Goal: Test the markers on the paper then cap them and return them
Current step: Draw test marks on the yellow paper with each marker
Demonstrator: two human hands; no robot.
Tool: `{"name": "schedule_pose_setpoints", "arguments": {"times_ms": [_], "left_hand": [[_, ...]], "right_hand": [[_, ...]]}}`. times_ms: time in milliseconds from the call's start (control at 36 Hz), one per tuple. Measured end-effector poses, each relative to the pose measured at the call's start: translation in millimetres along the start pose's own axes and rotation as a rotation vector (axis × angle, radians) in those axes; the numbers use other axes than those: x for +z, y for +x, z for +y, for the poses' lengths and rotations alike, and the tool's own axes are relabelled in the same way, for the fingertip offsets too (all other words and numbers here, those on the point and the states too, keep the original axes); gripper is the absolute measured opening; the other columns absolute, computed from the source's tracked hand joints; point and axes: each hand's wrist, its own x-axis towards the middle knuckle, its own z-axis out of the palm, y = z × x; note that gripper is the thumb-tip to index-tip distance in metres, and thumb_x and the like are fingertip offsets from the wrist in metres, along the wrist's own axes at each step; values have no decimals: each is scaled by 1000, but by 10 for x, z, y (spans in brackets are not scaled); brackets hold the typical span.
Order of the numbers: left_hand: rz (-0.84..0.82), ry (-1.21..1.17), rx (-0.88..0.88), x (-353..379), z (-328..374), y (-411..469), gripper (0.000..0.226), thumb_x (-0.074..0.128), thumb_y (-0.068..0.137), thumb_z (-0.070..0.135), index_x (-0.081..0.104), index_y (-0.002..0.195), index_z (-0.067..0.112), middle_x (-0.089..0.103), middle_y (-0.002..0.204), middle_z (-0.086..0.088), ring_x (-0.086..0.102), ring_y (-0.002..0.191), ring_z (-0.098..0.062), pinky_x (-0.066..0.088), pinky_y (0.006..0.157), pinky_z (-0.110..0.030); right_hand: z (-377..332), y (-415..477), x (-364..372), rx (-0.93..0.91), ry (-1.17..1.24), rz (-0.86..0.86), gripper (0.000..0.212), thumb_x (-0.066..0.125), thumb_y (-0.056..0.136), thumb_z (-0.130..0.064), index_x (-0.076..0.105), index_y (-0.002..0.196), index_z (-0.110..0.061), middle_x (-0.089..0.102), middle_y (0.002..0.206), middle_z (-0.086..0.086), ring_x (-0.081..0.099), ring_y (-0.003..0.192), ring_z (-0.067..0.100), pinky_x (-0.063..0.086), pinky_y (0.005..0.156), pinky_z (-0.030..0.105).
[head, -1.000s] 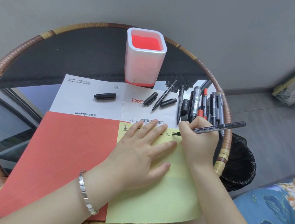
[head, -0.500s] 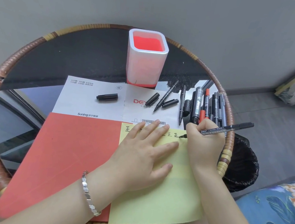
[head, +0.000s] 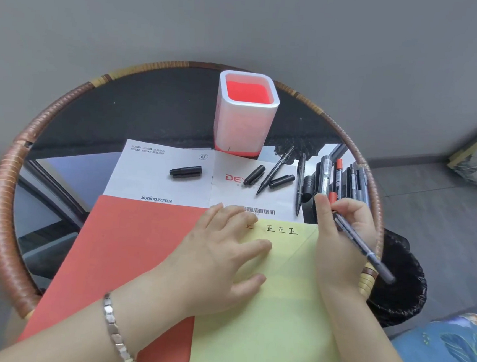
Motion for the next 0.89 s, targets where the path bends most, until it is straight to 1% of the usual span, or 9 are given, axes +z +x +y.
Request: {"name": "schedule_pose_setpoints", "arguments": {"times_ms": [83,167,250,333,389,444,583,750,889], "left_hand": [[-30,11,6,-23,-69,-41,43,42,76,54,63,107,34,61,116,-5,55,114,-29,34,105,-43],[-55,10,3,9,-90,-78,45,41,78,55,60,114,36,58,125,-8,52,121,-26,21,103,-41],[-42,-18,4,46,-96,-97,44,40,80,54,58,117,37,55,130,-8,49,124,-24,19,104,-40],[-18,-38,8,51,-110,-94,43,41,79,54,58,116,37,56,129,-7,49,124,-24,19,105,-40],[-17,-42,11,54,-116,-93,44,41,79,54,58,116,37,56,129,-7,49,124,-24,18,105,-39],[-15,-50,10,62,-118,-95,45,42,78,54,58,117,38,56,129,-7,48,124,-24,17,106,-39],[-4,-92,16,71,-123,-93,44,43,78,53,60,116,36,54,130,-6,46,125,-25,17,107,-39],[21,-89,33,80,-131,-99,43,43,78,53,60,114,36,55,129,-6,38,125,-21,19,105,-40],[21,-83,26,79,-127,-106,43,43,77,53,60,114,37,56,128,-5,43,124,-21,19,105,-40]], "right_hand": [[-42,-27,18,15,-15,-45,2,59,81,-33,57,81,-35,62,82,-9,59,77,7,48,73,24],[-90,-39,30,-33,-57,-133,16,45,83,-36,54,94,-44,65,99,-9,61,95,7,47,81,26],[-185,1,56,-145,-186,-287,6,45,86,-35,45,89,-40,60,86,-9,57,81,3,42,72,18],[-286,96,121,-307,-381,-476,9,56,87,-17,49,85,-23,57,71,-1,52,66,14,42,61,27],[-342,171,218,-369,-527,-552,20,60,82,-2,57,90,-20,57,76,-3,50,70,14,43,63,30],[-414,214,356,-321,-607,-606,30,57,79,3,62,97,-21,56,85,-6,50,77,12,45,69,32],[-476,268,730,-261,-770,-621,36,49,82,-6,60,111,-23,62,107,0,55,95,21,45,73,33],[-374,285,1005,-190,-898,-690,35,50,84,-10,58,115,-25,61,111,4,55,104,27,43,77,33],[-338,377,843,-215,-844,-631,35,46,84,-6,62,109,-25,64,106,1,57,96,24,40,69,29]]}}
